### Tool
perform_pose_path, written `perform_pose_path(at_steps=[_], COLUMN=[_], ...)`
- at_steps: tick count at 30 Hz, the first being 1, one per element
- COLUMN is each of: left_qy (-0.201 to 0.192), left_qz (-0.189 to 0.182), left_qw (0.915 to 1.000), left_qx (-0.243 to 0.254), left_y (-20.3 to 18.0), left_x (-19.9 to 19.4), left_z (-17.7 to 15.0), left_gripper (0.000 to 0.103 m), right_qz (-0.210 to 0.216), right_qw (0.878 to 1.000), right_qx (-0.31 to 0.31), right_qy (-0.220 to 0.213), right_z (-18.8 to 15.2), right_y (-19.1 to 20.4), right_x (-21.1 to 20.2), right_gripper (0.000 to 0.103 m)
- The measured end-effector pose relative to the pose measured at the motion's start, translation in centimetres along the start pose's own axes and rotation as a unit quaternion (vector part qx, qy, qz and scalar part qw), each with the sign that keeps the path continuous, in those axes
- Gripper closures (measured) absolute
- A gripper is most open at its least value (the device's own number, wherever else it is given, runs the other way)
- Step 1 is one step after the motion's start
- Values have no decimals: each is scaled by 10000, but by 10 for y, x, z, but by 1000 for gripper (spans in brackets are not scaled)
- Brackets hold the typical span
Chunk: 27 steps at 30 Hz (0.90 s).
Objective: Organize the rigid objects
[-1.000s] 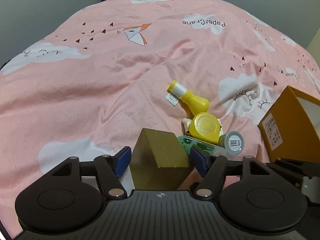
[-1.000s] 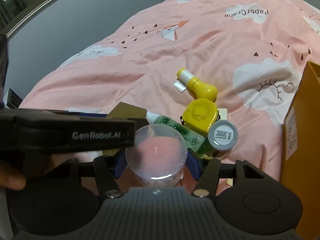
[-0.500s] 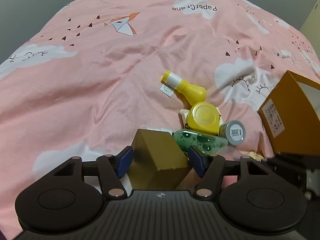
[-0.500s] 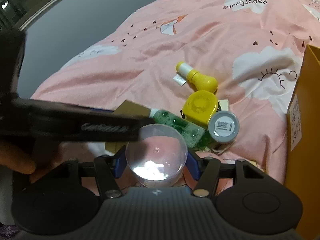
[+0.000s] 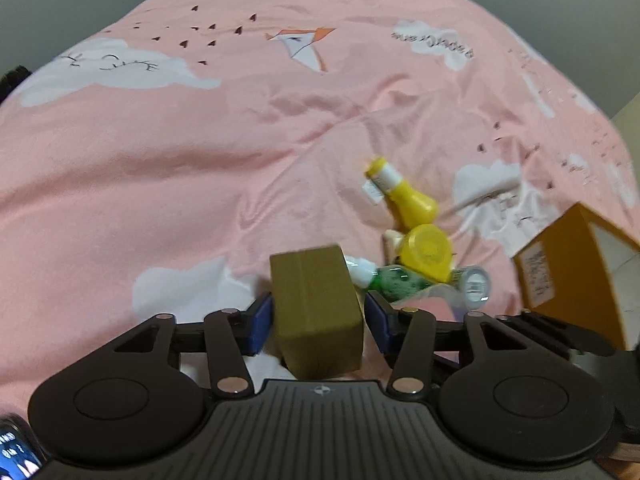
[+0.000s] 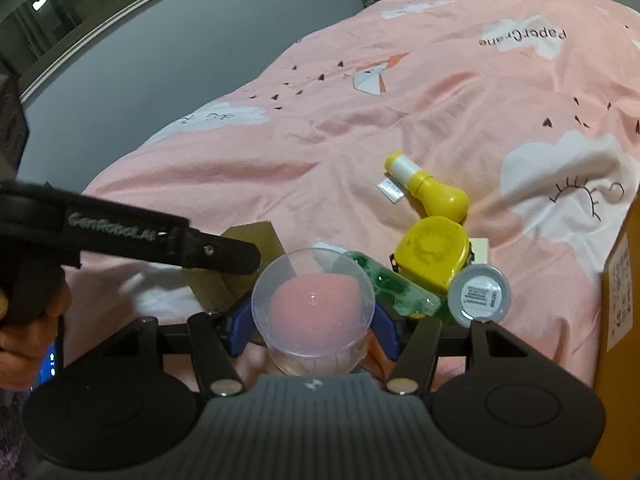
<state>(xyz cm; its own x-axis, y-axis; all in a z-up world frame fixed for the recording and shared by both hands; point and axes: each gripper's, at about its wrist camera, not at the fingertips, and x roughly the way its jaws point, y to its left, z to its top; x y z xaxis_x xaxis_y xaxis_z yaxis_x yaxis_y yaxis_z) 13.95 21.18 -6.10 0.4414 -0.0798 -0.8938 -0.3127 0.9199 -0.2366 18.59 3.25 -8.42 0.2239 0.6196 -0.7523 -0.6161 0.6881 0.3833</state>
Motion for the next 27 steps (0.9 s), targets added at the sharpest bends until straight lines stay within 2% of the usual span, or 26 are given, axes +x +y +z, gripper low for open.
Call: perform_pose_path(at_steps=[2,5,12,17,27], left_qy=[15,8,-366,-915,-1519], left_qz=[191,77,-53,-125,-762], left_qw=[9998,10000,9992,9955,9854], left_qx=[94,10,-161,-207,78], left_y=[-2,0,-1,-17,-67], left_x=[5,9,-3,-27,-68], left_z=[0,-1,-9,-21,-30], left_gripper=[43,46,47,48,49], right_qz=[95,18,56,-171,-1016], right_qw=[10000,9999,10000,9996,9890], right_qx=[-29,-130,-22,-83,-297], right_qy=[-8,12,40,-218,-1033], right_z=[0,0,0,2,10], right_y=[2,6,3,5,1], right_x=[0,1,-2,-26,-105], right_gripper=[43,43,43,43,43])
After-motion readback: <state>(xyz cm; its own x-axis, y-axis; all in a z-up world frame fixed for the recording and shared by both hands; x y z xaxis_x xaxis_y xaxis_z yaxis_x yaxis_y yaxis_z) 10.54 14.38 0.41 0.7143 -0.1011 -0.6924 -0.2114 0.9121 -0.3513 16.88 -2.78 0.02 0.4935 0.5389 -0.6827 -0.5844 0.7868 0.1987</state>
